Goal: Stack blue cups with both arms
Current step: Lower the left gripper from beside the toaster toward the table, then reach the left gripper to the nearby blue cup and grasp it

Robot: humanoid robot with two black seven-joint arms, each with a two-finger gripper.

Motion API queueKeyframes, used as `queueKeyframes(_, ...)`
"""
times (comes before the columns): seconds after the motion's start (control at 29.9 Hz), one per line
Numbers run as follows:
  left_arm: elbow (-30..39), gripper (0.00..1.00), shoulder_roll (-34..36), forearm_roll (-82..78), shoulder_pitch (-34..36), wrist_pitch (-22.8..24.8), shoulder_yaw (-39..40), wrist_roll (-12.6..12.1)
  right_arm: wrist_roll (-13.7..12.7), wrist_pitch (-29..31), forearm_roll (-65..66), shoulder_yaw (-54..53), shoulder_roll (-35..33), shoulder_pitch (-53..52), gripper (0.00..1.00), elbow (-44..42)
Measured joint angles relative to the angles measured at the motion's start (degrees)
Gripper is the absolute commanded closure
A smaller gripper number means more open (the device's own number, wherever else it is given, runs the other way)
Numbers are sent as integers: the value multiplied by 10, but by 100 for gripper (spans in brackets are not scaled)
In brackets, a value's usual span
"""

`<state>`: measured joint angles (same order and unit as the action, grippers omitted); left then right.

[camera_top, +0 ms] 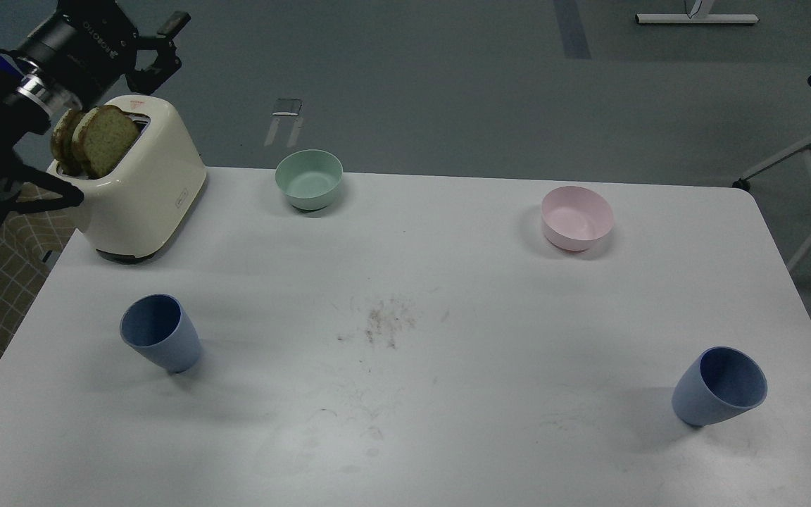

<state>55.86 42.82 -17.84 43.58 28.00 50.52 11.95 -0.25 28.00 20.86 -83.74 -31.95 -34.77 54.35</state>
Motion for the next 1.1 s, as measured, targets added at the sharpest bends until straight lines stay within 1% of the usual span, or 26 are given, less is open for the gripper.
queueKeyframes(0.1, 66, 3, 44, -90, -47, -6, 2, 24, 0, 0, 1, 0, -11, 9, 0, 8)
queueKeyframes(0.27, 154, 3, 134, -244, -93, -17, 4, 43, 5, 0, 1, 0, -21, 17, 0, 10)
queueKeyframes(0.37, 187, 4, 191, -301, -116, -18, 2, 59, 6, 0, 1, 0, -22, 23, 0, 12)
queueKeyframes(0.4, 196, 4, 211, -317, -126, -18, 0, 68, 7, 0, 1, -2, -22, 27, 0, 14)
queueKeyframes(0.43, 206, 8, 233, -336, -137, -18, -2, 80, 7, 0, 1, -4, -22, 31, 0, 15)
queueKeyframes(0.47, 214, 10, 251, -352, -147, -18, -3, 91, 7, 0, 1, -5, -22, 35, 0, 16)
queueKeyframes(0.53, 231, 11, 287, -397, -169, -19, -5, 115, 8, 0, 1, -7, -22, 42, 0, 19)
queueKeyframes(0.63, 241, 13, 315, -464, -196, -34, -6, 140, 9, 0, 1, -9, -22, 48, 0, 20)
queueKeyframes(0.7, 243, 14, 325, -519, -216, -53, -7, 149, 9, 0, 1, -12, -22, 49, 0, 20)
queueKeyframes(0.77, 243, 14, 327, -576, -236, -75, -12, 152, 10, 0, 1, -14, -22, 50, 0, 20)
queueKeyframes(0.84, 243, 14, 328, -642, -253, -108, -27, 153, 10, 0, 1, -16, -22, 52, 0, 20)
queueKeyframes(0.87, 243, 14, 328, -672, -259, -128, -38, 153, 10, 0, 1, -16, -22, 53, 0, 20)
queueKeyframes(0.97, 241, 14, 322, -771, -269, -206, -97, 151, 10, 0, 1, -17, -22, 54, 0, 20)
queueKeyframes(1.04, 236, 14, 317, -803, -271, -236, -127, 149, 10, 0, 1, -18, -22, 54, 0, 20)
queueKeyframes(1.1, 234, 17, 310, -816, -271, -249, -143, 149, 10, 0, 1, -18, -22, 54, 0, 20)
